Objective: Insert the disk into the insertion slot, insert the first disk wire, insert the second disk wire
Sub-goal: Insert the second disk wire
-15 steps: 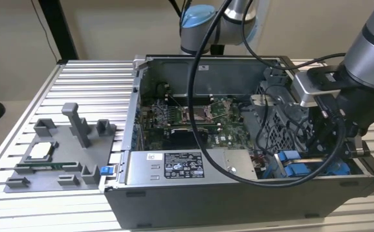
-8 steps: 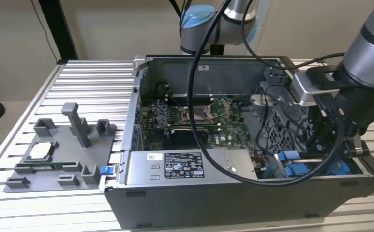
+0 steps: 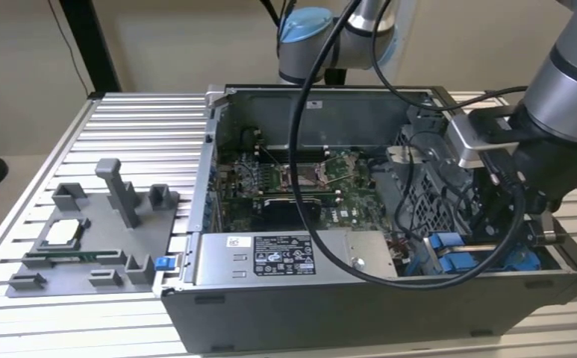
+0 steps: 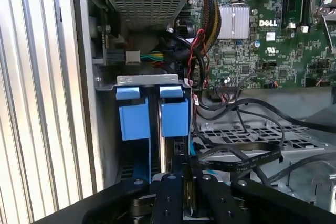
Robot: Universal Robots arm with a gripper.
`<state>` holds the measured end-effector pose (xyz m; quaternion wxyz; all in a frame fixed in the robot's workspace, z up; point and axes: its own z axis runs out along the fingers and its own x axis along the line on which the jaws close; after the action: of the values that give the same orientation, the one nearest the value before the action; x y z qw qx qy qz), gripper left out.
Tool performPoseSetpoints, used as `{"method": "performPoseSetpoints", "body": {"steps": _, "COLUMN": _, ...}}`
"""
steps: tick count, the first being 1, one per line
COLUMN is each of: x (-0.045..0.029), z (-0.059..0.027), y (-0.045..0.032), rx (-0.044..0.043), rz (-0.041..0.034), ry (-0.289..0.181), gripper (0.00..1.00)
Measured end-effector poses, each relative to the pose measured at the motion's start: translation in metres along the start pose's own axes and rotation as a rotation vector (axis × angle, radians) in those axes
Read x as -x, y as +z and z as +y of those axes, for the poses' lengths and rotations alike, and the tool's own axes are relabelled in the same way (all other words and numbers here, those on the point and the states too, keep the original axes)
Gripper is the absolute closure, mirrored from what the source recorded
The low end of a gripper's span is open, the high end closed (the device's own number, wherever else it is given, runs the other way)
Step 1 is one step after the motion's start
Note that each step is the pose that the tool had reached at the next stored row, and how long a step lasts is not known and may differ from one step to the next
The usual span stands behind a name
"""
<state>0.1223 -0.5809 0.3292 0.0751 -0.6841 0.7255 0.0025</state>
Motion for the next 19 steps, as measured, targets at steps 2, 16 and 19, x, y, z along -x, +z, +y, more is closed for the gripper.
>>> {"method": "performPoseSetpoints", "body": {"steps": 2, "x": 0.0004, "z": 0.0002, "y": 0.0023, "rx": -0.0001, "rz": 0.0008, "ry": 0.0, "gripper": 1.0}}
{"method": "performPoseSetpoints", "body": {"steps": 16, "x": 0.0009, "z": -0.0005, "y": -0.0029, "rx": -0.0001, "rz": -0.0033, "ry": 0.0, "gripper": 0.0}}
{"method": "performPoseSetpoints", "body": {"steps": 19, "x": 0.0024, "z": -0.0018, "y": -0.0175, "rx": 0.0, "rz": -0.002, "ry": 0.0, "gripper": 0.0}}
